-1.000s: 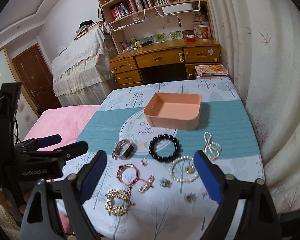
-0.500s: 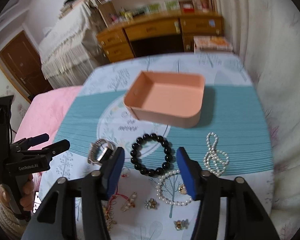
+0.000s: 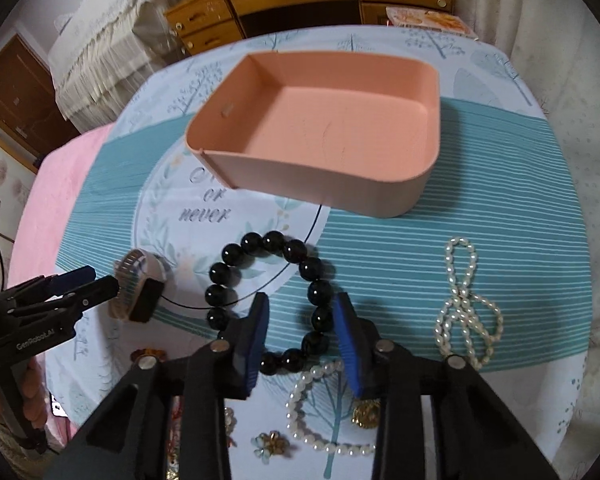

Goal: Organize jewelry
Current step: 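Grasp the black bead bracelet with the right tool while the left tool grasps the white watch, then carry both held items into the pink box and open both tools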

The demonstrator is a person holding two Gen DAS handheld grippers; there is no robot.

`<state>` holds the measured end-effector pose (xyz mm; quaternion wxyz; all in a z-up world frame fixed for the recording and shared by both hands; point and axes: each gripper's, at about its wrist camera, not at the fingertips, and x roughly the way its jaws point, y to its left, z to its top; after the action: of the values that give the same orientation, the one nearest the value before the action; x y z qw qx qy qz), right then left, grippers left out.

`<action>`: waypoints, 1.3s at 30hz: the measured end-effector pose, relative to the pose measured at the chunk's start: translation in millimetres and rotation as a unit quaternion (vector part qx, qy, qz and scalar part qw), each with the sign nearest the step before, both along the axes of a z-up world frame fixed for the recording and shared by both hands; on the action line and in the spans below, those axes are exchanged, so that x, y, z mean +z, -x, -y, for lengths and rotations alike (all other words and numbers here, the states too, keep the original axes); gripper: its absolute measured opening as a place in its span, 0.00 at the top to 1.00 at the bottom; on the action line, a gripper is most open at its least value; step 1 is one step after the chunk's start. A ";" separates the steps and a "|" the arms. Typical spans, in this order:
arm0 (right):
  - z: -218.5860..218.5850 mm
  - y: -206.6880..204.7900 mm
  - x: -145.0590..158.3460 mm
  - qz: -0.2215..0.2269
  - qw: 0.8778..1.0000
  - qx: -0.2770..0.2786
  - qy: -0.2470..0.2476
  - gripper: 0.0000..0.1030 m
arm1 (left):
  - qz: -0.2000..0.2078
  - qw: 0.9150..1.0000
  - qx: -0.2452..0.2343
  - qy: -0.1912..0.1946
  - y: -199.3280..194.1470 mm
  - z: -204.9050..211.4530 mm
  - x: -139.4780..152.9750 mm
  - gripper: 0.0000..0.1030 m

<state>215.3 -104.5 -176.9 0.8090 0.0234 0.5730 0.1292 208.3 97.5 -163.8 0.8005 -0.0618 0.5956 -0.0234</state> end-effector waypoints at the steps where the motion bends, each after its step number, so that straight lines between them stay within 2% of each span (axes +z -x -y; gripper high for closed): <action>1: -0.8 -1.0 -1.6 -0.001 1.000 0.000 0.004 0.71 | -0.001 1.000 -0.003 -0.002 -0.4 1.5 -1.1 0.54; 4: -3.1 -2.7 -5.6 0.001 1.000 0.002 0.018 0.78 | -0.006 1.000 -0.008 -0.011 -2.5 3.7 -4.2 0.72; 6: -2.3 -4.0 -7.9 0.001 1.000 0.000 0.021 0.84 | -0.013 1.000 -0.011 -0.003 -5.9 5.7 -6.9 0.82; 8: -0.9 -5.6 -8.1 -0.001 1.000 0.000 0.019 0.85 | -0.016 1.000 -0.013 -0.002 -7.8 7.9 -8.7 0.90; 16: 4.9 -3.0 -0.8 0.003 1.000 0.001 -0.015 0.86 | -0.001 1.000 -0.011 -0.006 -7.8 14.3 -0.1 0.93; 29: 12.7 7.5 85.5 0.094 0.994 0.001 -0.052 0.86 | 0.079 0.996 -0.040 -0.016 -15.1 43.6 73.4 0.93; 34: 25.8 -4.1 110.5 0.131 0.989 -0.028 -0.069 0.86 | 0.114 0.992 -0.051 -0.014 -35.9 66.6 94.2 0.93; 39: 35.8 -24.3 120.3 0.156 0.981 -0.055 -0.100 0.86 | 0.140 0.989 -0.050 -0.014 -74.7 91.8 95.0 0.93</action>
<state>239.6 -140.2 -56.6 0.8877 0.1152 0.4221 0.1435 283.0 5.7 -68.8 0.8749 -0.0168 0.4799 -0.0629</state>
